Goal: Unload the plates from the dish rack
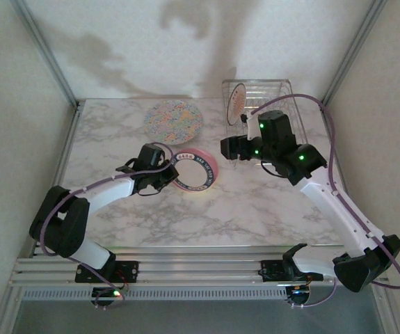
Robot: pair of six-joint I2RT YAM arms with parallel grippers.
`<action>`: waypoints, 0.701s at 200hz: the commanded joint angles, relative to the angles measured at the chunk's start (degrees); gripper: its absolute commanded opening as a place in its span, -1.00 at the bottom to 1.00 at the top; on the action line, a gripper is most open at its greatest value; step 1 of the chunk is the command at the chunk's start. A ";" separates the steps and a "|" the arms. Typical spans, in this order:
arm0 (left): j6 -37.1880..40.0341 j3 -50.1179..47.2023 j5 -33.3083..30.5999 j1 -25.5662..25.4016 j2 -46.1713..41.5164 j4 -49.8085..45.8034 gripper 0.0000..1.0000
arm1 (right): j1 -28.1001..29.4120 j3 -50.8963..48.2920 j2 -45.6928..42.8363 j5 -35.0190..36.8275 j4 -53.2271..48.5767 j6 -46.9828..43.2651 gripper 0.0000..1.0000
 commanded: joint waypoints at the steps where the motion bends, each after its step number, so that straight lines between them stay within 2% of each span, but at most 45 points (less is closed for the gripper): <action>1: -0.71 1.93 -0.23 0.63 1.14 4.07 -1.00 | 0.89 1.72 0.93 1.99 -1.08 -2.31 0.56; 117: 0.34 3.68 2.39 1.15 6.02 4.69 -1.00 | 1.84 2.58 2.80 1.77 -0.85 -1.62 0.57; 140: 1.27 4.72 2.54 1.15 6.69 3.23 -0.88 | 1.84 2.60 2.78 1.92 -0.96 -1.39 0.57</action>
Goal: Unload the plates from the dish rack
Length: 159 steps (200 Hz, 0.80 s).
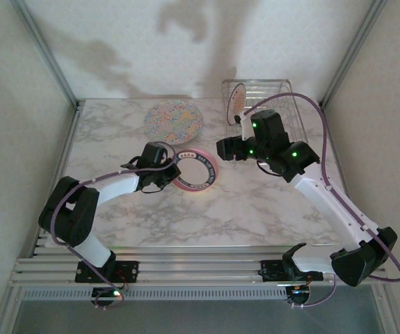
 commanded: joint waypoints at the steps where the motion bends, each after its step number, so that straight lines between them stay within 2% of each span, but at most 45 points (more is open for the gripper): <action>1: 1.47 2.61 1.29 0.52 1.06 -0.02 -0.87 | 0.61 1.81 0.16 0.67 -0.84 -0.26 0.57; 26: 3.06 4.42 0.84 0.43 1.30 -3.46 -0.61 | 0.66 1.97 0.16 0.98 -1.20 -0.30 0.57; 60: 4.44 6.66 -0.43 0.40 1.39 -7.65 -0.08 | 0.66 2.02 0.25 1.27 -1.15 -0.13 0.57; 94: 5.60 9.10 -2.63 -0.16 1.49 -12.24 0.21 | 0.67 2.58 0.79 1.31 -1.52 0.10 0.57; 115: 6.35 10.20 -3.95 -0.45 1.49 -14.81 0.30 | 0.61 2.90 1.20 1.59 -1.83 0.01 0.57; 159: 7.04 11.08 -5.01 -0.60 1.87 -16.68 0.30 | 0.61 3.87 2.08 2.65 -2.32 0.07 0.57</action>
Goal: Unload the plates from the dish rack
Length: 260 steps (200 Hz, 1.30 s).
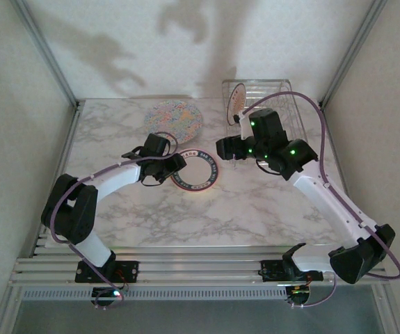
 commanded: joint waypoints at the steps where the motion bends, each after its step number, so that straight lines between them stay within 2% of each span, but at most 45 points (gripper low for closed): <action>1: 1.44 1.96 -2.15 -0.39 0.81 -3.23 0.30 | 0.59 2.52 0.66 2.37 -0.98 0.11 0.57; 18: 1.57 2.63 -2.70 -0.47 0.84 -3.80 0.30 | 0.59 3.86 1.61 5.70 -2.43 0.92 0.57; 42: 1.88 4.18 -4.35 -0.67 0.06 -5.07 0.31 | 0.21 8.07 4.94 14.01 -5.87 3.05 0.58; 74: 2.08 7.75 -7.65 -1.17 -3.19 -6.71 0.32 | -3.89 16.28 13.11 18.80 -8.96 6.09 0.54; 122: 1.83 11.05 -9.17 -1.51 -13.39 -1.16 0.33 | -10.92 24.41 26.44 18.77 -1.85 8.51 0.41; 159: 1.55 7.69 -4.04 -1.48 -22.48 9.44 0.31 | -14.44 29.85 36.24 17.93 2.97 8.21 0.36; 180: 1.01 5.55 -2.23 -1.55 -26.91 13.18 0.30 | -15.87 34.35 41.43 17.15 3.07 8.02 0.24; 260: 1.93 0.52 -4.80 -1.46 -38.64 14.74 0.31 | -17.80 47.59 55.56 15.22 2.73 7.72 -0.09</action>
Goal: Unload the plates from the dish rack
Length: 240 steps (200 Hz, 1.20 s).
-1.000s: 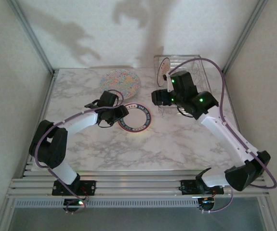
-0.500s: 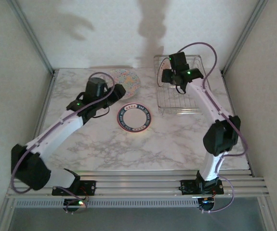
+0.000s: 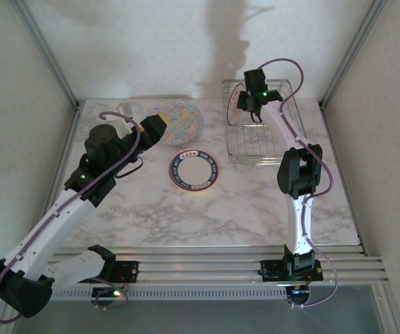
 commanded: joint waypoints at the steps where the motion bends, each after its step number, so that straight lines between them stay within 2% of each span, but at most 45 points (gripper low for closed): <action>1: 0.74 -1.05 -1.21 -0.43 -3.05 2.06 0.31 | -0.28 4.42 2.82 -0.82 0.45 0.11 -0.09; 74: 1.21 -0.11 -2.76 0.01 -5.08 -1.32 0.31 | -0.64 12.72 10.12 -1.90 -1.25 -0.46 -0.26; 144: 1.21 0.22 -2.36 0.53 -4.47 -1.91 0.31 | -0.35 15.84 12.20 -0.56 -2.27 -1.27 -0.61; 202: 0.98 0.06 -1.23 0.89 -3.65 -0.68 0.30 | 1.31 16.30 11.07 5.36 -2.55 -3.92 -1.00; 240: 0.89 0.07 -1.24 0.98 -3.71 -0.34 0.30 | 2.79 16.32 9.54 10.30 -2.49 -6.02 -1.00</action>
